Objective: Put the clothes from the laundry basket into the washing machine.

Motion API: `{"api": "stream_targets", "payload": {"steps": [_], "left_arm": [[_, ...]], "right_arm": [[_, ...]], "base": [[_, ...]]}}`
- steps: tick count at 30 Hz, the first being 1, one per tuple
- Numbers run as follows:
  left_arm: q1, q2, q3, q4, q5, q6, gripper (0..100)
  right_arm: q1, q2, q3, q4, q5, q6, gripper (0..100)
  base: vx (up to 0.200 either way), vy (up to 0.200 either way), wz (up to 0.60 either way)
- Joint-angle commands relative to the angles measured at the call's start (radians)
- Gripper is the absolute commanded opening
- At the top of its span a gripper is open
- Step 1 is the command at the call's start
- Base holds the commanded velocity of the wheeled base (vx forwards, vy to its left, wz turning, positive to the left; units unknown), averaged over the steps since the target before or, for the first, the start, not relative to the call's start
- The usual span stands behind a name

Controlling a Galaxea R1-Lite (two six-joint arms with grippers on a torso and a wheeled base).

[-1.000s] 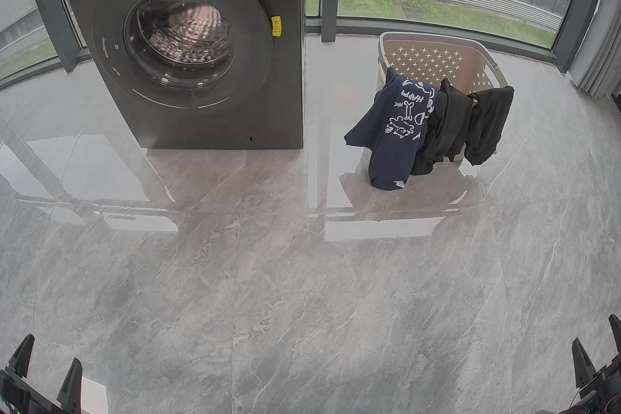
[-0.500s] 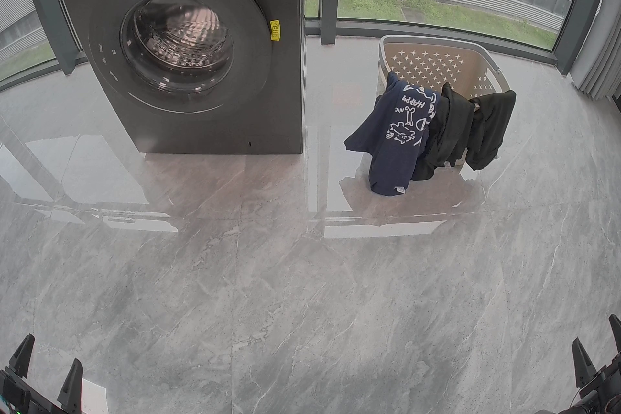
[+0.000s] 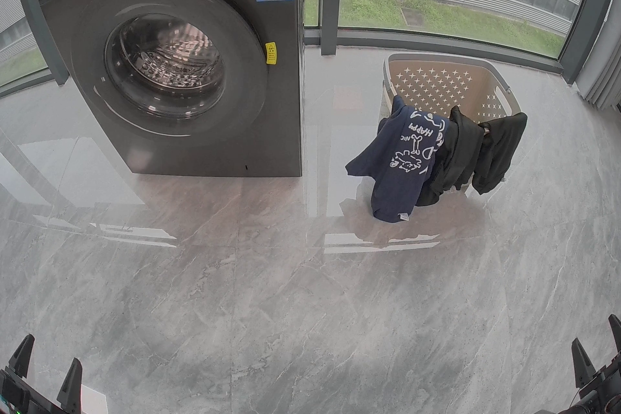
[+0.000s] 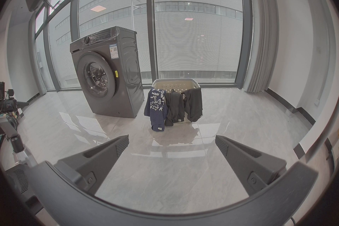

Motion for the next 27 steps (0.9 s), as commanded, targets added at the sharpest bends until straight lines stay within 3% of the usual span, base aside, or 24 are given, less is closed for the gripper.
{"api": "stream_targets", "payload": {"steps": [1, 7, 25, 27], "left_arm": [[0.000, -0.009, 0.016, 0.000, 0.000, 0.000, 100], [-0.001, -0.009, 0.016, 0.000, 0.000, 0.000, 100], [0.000, -0.009, 0.016, 0.000, 0.000, -0.006, 100], [-0.001, -0.009, 0.016, 0.000, 0.000, -0.006, 100]], "right_arm": [[0.000, -0.015, 0.016, 0.000, 0.001, -0.001, 100], [-0.001, -0.015, 0.016, 0.000, 0.000, 0.002, 100], [0.000, -0.015, 0.016, 0.000, 0.000, 0.002, 100], [0.000, -0.015, 0.016, 0.000, 0.000, 0.002, 100]], "base": [[0.000, 0.000, -0.60], [0.000, 0.000, -0.40], [0.200, 0.000, 0.00], [0.000, 0.000, 0.00]]}}
